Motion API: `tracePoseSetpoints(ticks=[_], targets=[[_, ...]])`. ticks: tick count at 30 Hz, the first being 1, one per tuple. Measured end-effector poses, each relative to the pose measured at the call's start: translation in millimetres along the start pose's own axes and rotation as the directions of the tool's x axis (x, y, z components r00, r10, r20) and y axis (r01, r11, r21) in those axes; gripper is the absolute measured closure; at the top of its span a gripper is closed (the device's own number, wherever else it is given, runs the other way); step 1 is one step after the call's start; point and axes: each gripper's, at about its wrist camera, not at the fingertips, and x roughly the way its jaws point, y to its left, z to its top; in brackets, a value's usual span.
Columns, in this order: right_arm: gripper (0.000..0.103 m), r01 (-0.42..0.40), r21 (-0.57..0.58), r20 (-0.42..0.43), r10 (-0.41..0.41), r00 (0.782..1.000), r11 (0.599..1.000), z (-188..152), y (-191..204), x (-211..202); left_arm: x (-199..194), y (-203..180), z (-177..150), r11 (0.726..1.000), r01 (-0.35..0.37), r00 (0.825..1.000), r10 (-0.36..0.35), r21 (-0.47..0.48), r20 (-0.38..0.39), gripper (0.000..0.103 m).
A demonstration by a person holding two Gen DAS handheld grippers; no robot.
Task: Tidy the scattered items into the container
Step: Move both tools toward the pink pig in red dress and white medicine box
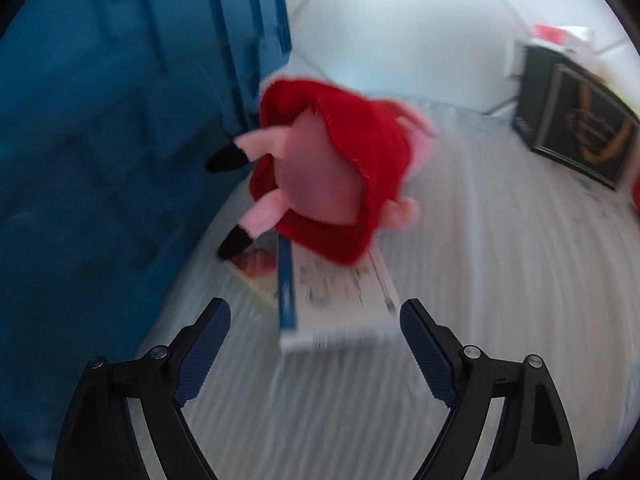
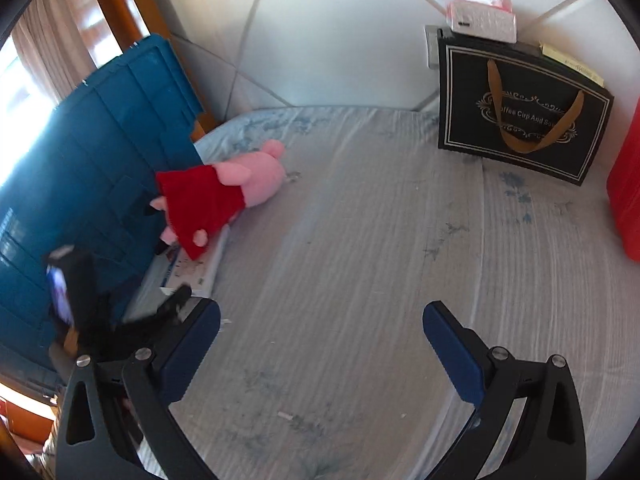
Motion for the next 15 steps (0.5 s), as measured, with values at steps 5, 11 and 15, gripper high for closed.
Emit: tracePoseSetpoints(ticks=[5, 11, 15], targets=[[0.000, 0.060, 0.065, 0.022, -0.061, 0.998, 0.996, 21.1, -11.0, 17.2, 41.4, -15.5, 13.5, 1.000, -0.008, 0.999, 0.009, 0.014, -0.037, 0.029], [0.000, 0.064, 0.065, 0.021, -0.066, 0.998, 0.996, 80.0, 14.0, 57.3, 4.7, -54.4, -16.7, 0.958, 0.192, 0.981, -0.194, 0.213, -0.015, 0.030], [0.000, 0.035, -0.035, -0.001, -0.035, 0.999, 0.999, 127.4, 51.4, 95.3, -17.4, -33.4, -37.2, 0.951, 0.248, 0.969, -0.243, 0.183, -0.049, 0.027]])
